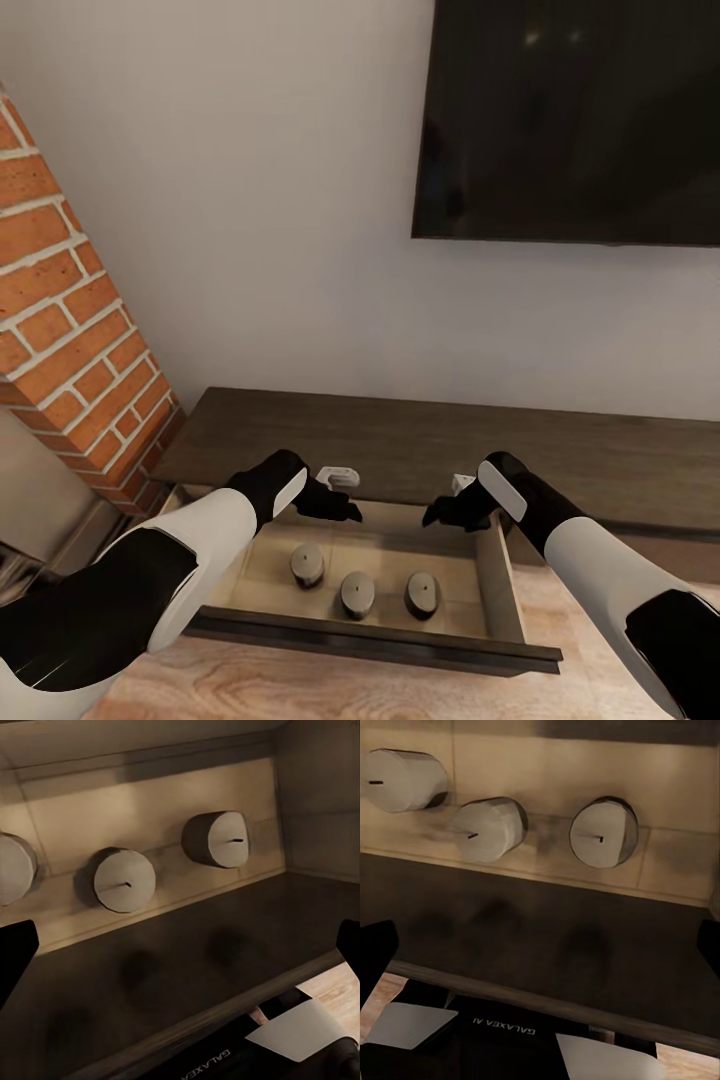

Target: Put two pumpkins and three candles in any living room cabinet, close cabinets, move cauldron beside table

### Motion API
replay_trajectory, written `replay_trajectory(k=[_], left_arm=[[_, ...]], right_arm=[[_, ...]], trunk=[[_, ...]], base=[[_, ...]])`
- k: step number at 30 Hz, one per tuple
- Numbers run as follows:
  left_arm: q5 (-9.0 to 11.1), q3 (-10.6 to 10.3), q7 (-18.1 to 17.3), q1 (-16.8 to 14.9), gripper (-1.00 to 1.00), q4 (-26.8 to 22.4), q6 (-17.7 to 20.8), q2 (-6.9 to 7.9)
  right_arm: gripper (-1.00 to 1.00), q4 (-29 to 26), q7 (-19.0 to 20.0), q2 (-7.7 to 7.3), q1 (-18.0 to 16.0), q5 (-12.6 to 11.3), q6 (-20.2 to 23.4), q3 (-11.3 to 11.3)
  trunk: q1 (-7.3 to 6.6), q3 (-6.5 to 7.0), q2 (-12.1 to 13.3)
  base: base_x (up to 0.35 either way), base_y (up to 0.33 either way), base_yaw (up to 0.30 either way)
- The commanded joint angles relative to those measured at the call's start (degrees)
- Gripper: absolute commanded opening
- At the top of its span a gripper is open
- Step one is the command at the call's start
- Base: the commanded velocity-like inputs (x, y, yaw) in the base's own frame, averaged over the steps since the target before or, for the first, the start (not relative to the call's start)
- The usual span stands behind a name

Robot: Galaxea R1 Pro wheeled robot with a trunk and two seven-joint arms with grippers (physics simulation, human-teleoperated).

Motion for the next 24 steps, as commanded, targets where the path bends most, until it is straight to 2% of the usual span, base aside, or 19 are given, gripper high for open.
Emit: replay_trajectory(k=[1, 24], left_arm=[[0.4, -0.39, -0.04, -0.05, 1.0, 0.01, 0.19, 0.0], [0.4, -0.34, -0.04, -0.05, 1.0, 0.01, 0.1, 0.0]], right_arm=[[1.0, -0.11, -0.5, -0.08, -0.04, -0.61, 0.09, 0.39], [1.0, -0.11, -0.5, 0.13, -0.04, -0.61, 0.09, 0.39]], trunk=[[0.0, 0.05, -0.02], [0.0, 2.16, -0.02]], base=[[0.0, 0.0, 0.0], [0.0, 0.0, 0.0]])
